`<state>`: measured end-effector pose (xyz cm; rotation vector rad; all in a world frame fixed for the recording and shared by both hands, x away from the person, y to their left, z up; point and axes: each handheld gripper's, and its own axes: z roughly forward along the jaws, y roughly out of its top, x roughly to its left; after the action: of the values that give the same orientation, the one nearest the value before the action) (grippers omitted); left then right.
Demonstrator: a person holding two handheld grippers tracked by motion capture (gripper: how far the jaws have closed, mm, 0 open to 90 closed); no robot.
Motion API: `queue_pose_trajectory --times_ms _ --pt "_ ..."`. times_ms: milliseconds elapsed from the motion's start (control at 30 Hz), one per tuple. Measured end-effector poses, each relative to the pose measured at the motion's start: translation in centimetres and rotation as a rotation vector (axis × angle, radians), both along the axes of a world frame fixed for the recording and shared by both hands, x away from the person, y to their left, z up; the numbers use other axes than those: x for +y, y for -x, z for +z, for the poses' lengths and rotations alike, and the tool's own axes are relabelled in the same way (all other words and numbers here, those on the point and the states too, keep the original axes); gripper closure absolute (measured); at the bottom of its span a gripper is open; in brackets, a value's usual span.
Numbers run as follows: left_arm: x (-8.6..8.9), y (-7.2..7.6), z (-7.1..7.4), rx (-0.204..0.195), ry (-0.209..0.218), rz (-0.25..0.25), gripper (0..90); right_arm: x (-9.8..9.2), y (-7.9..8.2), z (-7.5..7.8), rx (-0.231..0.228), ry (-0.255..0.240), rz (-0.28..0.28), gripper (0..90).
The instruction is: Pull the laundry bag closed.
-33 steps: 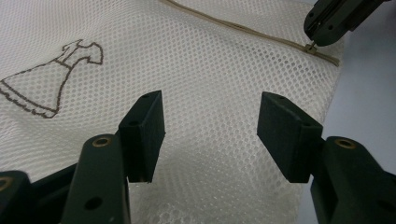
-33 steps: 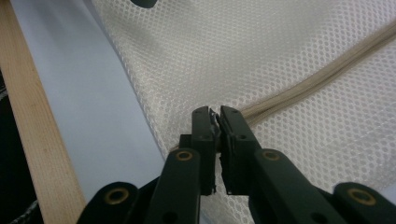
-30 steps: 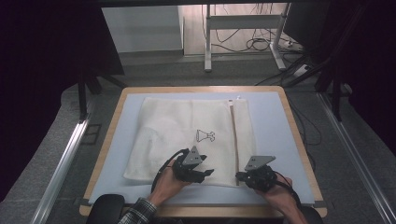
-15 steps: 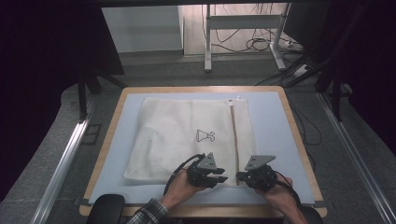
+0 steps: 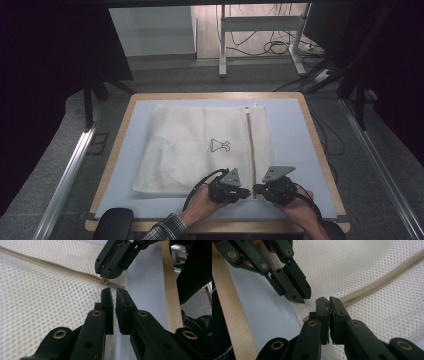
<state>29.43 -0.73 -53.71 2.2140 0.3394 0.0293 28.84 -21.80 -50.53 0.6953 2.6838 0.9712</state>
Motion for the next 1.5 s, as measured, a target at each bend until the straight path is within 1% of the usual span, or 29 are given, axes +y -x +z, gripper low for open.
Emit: queue_pose_trajectory --times_ms 33,133,167,233,267,300,633,833,867,967,1033,1100,1233,1500 --pt "-0.1 0.0 -0.1 -0.004 -0.008 0.0 84.7 0.0 0.0 0.0 0.0 -0.002 -0.002 85.6" --pt "-0.2 -0.1 -0.2 0.003 -0.018 0.004 85.5 0.0 0.0 0.0 0.001 -0.002 -0.002 85.6" --pt "-0.2 -0.1 -0.2 0.001 -0.023 0.003 86.8 0.0 0.0 0.0 0.001 0.0 0.002 85.7" --pt "-0.3 0.0 -0.2 -0.008 -0.028 0.001 87.6 0.0 0.0 0.0 0.002 0.0 0.003 85.7" --pt "-0.3 0.2 -0.2 -0.021 -0.033 0.001 88.8 0.0 -0.1 -0.1 0.002 0.0 0.003 85.7" --pt "-0.4 0.2 -0.2 -0.026 -0.034 0.002 89.0 0.1 -0.1 -0.1 0.002 0.001 0.005 85.8" --pt "-0.4 0.4 -0.2 -0.035 -0.037 0.005 89.7 0.3 -0.7 -0.1 -0.008 0.017 0.017 86.3" --pt "-0.4 0.5 -0.2 -0.044 -0.039 0.003 89.8 0.4 -1.0 -0.1 -0.013 0.024 0.013 86.5" --pt "-0.4 0.5 -0.2 -0.043 -0.039 0.004 89.8 0.5 -1.0 -0.1 -0.028 0.031 0.012 86.5" --pt "-0.4 0.5 -0.3 -0.039 -0.038 0.004 89.8 0.5 -1.2 -0.1 -0.026 0.032 0.014 86.5" --pt "-0.3 0.4 -0.2 -0.043 -0.044 -0.001 89.8 0.6 -1.4 0.0 -0.053 0.046 0.004 86.6" --pt "-0.4 0.5 -0.3 -0.037 -0.036 0.003 89.9 0.5 -1.6 0.0 -0.046 0.038 -0.005 86.6" --pt "-0.3 0.4 -0.2 -0.038 -0.042 -0.002 89.9 0.5 -1.9 0.0 -0.049 0.041 -0.012 86.6" --pt "-0.3 0.4 -0.2 -0.036 -0.04 -0.002 89.8 0.5 -3.0 0.0 -0.053 0.043 -0.022 86.5"
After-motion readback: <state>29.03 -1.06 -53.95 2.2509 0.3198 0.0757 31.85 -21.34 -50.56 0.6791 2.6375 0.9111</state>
